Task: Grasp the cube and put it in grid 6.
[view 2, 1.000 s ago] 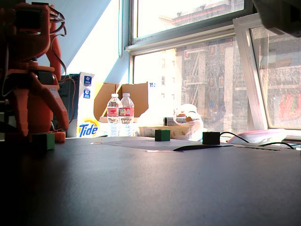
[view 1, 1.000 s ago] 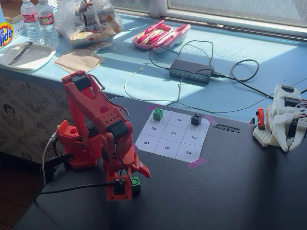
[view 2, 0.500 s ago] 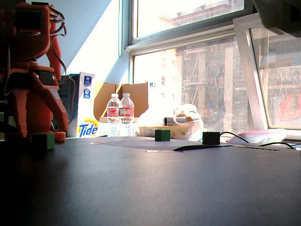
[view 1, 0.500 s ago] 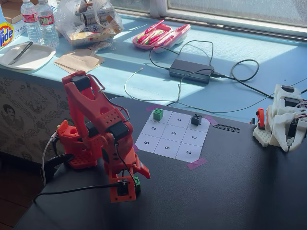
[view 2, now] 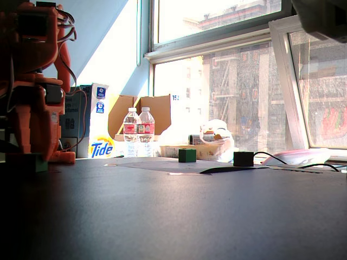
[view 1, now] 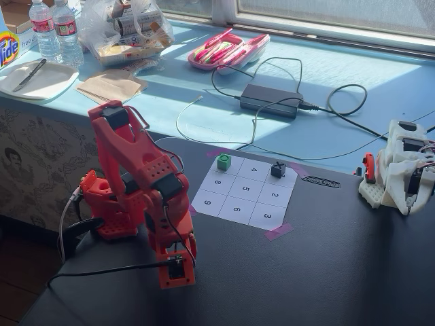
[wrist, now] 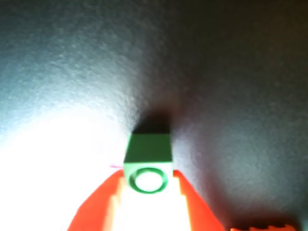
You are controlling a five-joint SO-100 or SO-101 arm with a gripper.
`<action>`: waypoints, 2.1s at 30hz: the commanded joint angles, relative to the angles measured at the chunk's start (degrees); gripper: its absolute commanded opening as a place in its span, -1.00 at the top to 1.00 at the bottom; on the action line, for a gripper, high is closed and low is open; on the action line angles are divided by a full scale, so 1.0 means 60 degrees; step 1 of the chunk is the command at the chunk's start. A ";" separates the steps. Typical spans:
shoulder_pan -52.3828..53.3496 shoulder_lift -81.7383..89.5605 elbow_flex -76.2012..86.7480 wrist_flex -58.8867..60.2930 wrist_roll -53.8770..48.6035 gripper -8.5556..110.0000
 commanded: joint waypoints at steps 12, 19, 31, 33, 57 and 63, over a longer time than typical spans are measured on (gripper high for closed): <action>0.0000 0.0249 0.0059 0.0029 -0.0103 0.85; -0.0571 0.2124 0.0073 0.0527 0.0835 0.85; -0.3882 0.4102 -0.0293 -0.0322 0.5303 0.85; -0.4673 0.3354 -0.0308 -0.1201 0.6123 0.85; -1.0225 -0.1611 -0.3618 -0.2197 0.7529 0.85; -1.0283 -0.1729 -0.3633 -0.2080 0.7529 0.85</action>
